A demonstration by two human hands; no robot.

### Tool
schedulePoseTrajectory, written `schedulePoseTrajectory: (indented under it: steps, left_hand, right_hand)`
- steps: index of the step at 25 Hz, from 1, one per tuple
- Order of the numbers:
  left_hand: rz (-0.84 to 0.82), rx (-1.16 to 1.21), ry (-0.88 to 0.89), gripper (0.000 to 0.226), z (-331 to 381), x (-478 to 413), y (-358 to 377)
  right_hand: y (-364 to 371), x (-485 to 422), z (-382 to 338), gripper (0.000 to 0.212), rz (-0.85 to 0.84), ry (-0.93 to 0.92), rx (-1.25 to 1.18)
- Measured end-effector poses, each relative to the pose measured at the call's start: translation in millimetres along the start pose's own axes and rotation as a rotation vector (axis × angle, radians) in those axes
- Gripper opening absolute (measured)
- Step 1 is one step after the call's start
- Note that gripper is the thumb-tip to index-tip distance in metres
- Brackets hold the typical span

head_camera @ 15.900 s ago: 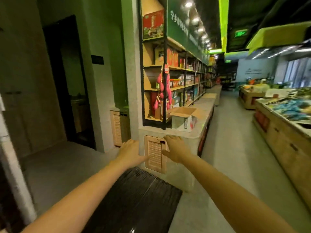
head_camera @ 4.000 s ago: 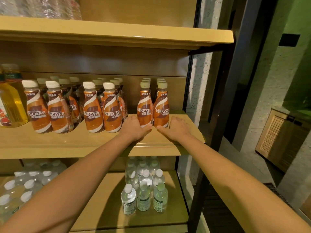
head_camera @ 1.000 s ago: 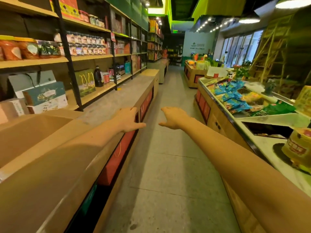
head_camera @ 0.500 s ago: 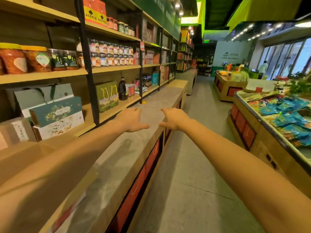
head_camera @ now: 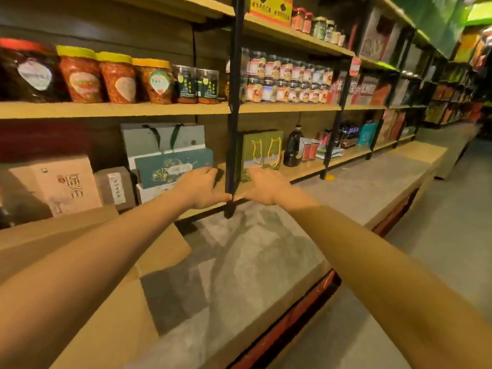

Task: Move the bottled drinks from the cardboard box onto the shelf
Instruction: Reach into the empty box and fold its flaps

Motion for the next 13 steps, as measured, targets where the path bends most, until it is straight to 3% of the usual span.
schedulePoseTrajectory:
  steps: [6,13]
  left_hand:
    - [-0.028,0.113,-0.427,0.080,-78.3,12.4,20.1]
    - [0.006,0.206,-0.899,0.077,-172.7,109.9,39.4]
  right_hand:
    - [13.8,-95.0,-76.4,0.066,-0.032,-0.436,0.035]
    - [31.3,-108.8,-218.3,0.061,-0.044,-0.803,-0.018]
Point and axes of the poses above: each hand's wrist, its own x-axis away from the middle knuckle, its own y-axis out of the palm, z = x × y, the point moved 6 cm from there along -x, towards the middle knuckle, and after that the axes turned 12 degrees about -z, right-handed, at the moved point
